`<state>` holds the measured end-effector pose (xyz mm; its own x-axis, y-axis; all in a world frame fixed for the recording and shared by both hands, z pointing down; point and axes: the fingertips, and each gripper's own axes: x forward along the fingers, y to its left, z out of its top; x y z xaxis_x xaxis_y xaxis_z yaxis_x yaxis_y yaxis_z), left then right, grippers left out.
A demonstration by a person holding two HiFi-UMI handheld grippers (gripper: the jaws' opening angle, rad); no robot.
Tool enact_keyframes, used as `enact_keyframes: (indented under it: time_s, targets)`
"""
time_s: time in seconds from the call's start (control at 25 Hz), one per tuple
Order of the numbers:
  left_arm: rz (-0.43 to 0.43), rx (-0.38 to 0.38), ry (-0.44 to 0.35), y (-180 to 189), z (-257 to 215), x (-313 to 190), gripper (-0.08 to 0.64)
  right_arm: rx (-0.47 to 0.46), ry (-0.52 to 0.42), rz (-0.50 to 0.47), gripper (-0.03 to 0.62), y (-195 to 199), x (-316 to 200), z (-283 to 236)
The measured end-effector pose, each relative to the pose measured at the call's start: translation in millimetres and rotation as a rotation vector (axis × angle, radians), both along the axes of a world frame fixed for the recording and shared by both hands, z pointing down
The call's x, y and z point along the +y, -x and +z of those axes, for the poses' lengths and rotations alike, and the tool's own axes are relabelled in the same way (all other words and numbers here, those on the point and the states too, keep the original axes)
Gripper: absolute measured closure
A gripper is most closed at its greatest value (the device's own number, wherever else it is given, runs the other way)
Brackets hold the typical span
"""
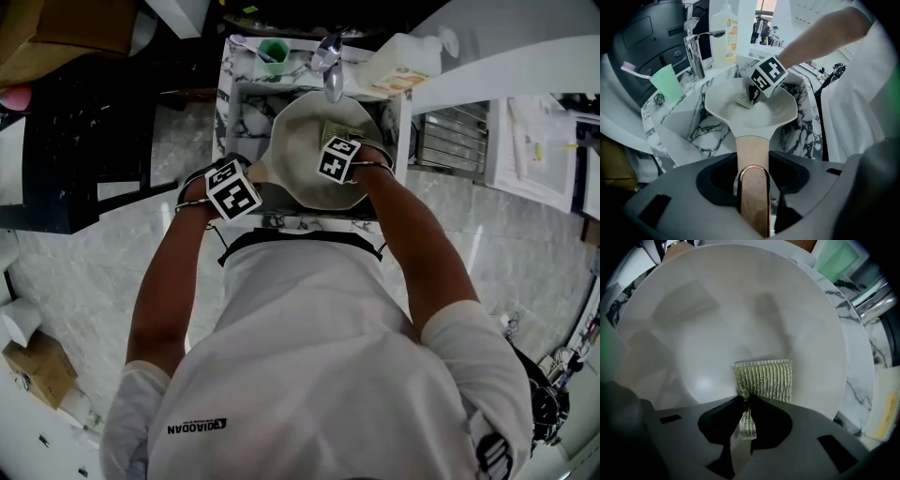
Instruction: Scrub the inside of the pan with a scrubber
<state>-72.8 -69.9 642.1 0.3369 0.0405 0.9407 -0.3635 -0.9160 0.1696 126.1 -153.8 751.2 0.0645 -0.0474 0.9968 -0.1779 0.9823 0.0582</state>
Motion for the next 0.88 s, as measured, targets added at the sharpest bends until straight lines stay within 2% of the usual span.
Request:
enact_keyframes:
  time_s: [0.44,0.88]
  targets:
    - [0.006,-0.004,-0.021,-1,-1,-1,0.348,0.004,0.153,0.117,0.518,-5,37,-4]
    - [0.012,-0.010,-0.034,-2,0,-1,0.348,-0.022,0.329,0.288,0.518,-3,69,-12]
